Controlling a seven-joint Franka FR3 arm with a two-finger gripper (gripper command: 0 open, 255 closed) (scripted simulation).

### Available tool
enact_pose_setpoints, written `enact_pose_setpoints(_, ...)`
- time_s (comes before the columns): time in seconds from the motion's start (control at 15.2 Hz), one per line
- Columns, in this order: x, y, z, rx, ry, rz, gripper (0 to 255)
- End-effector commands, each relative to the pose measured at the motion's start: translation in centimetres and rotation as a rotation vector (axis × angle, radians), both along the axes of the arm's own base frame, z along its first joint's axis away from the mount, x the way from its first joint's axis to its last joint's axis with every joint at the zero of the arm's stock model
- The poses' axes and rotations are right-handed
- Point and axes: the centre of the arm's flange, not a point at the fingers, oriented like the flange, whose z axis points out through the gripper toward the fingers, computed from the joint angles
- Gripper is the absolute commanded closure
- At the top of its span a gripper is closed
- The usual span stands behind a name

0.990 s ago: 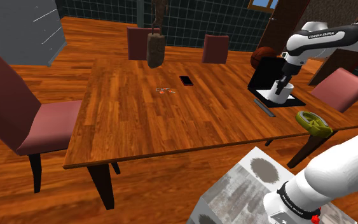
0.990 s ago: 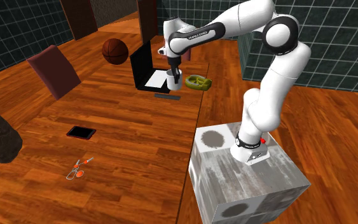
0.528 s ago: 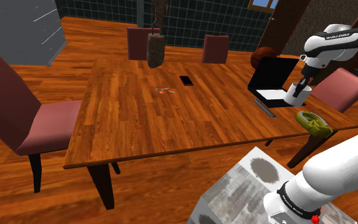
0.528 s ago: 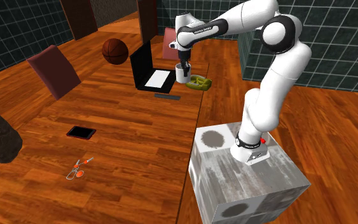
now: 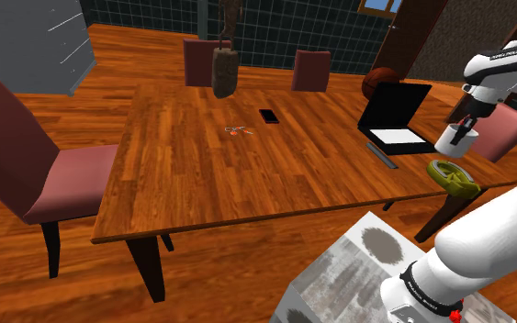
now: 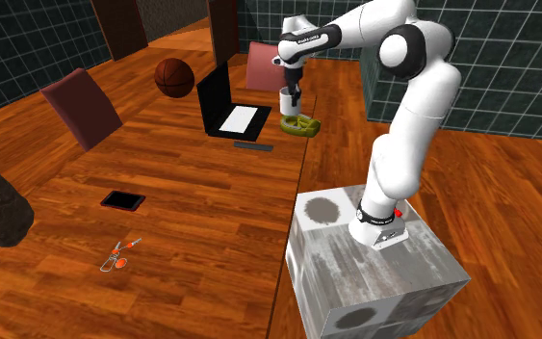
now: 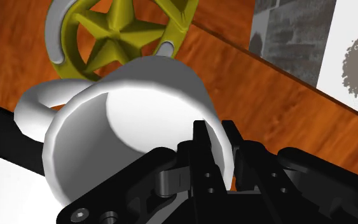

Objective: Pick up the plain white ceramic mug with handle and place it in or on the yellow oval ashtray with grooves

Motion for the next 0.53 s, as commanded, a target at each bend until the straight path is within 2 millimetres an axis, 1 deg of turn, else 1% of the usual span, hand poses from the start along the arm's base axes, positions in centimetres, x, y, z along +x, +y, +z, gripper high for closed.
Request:
enact_pose_setpoints(0.0,-1.8,-1.7,0.1,-0.001,0.0,0.002,255)
enact_pose_setpoints(0.4,-7.7,-7.1,0.5,-0.001,0.0,0.002,255)
enact_pose_setpoints(0.46,-8.1,-7.5,0.5,-0.001,0.0,0.002,255)
